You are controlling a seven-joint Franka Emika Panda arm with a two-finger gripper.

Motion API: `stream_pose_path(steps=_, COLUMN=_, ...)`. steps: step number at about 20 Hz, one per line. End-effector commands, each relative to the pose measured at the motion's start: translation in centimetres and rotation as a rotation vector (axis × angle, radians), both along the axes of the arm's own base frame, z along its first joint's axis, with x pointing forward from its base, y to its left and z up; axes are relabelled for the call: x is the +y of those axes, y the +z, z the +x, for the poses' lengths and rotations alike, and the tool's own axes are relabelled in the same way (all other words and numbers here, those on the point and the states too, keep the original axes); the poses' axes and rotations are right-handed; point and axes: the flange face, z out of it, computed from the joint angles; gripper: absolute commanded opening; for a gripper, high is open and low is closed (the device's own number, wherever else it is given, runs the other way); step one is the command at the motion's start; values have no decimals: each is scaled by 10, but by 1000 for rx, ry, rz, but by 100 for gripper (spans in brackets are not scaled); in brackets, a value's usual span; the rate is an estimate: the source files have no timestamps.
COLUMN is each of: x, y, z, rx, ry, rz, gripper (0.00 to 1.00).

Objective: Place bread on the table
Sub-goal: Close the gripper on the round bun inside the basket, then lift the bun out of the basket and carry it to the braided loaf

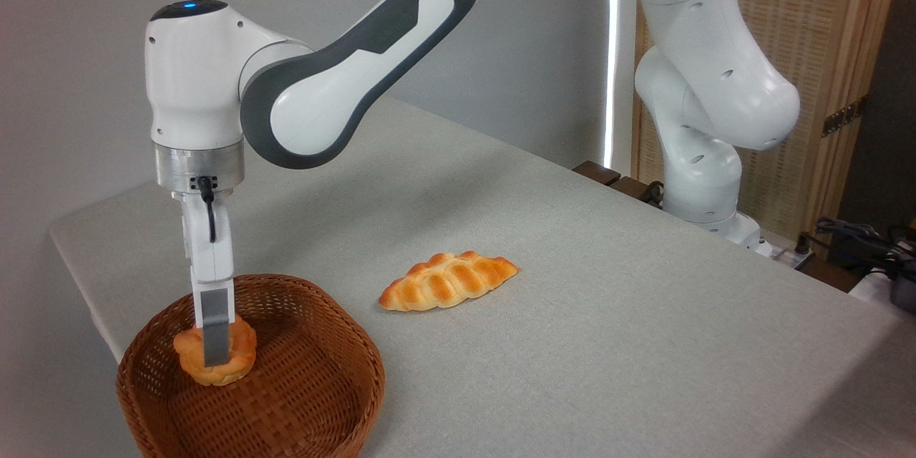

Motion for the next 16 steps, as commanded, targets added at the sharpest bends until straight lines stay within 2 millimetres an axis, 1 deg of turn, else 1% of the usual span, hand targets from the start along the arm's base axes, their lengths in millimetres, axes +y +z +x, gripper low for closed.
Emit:
stream_pose_path(steps=1, x=-3, y=0, z=3, rx=-17, ry=-18, rz=9, gripper=35)
stream_pose_path(steps=2, x=-2, y=0, z=3, rx=-17, ry=-16, rz=9, gripper=28)
stream_pose_path(steps=9, x=-2, y=2, z=3, rx=-20, ry=-16, rz=9, gripper=28)
stream_pose_path(steps=11, x=-1, y=6, z=3, rx=-26, ry=-15, rz=8, gripper=28)
stream_pose_path(steps=13, x=4, y=15, z=4, rx=-40, ry=-1, rz=5, gripper=28)
stream_pose_path(steps=14, x=8, y=25, z=3, rx=-52, ry=4, rz=5, gripper=28)
stream_pose_path(steps=16, x=19, y=54, z=-1, rx=-87, ry=21, rz=2, gripper=29)
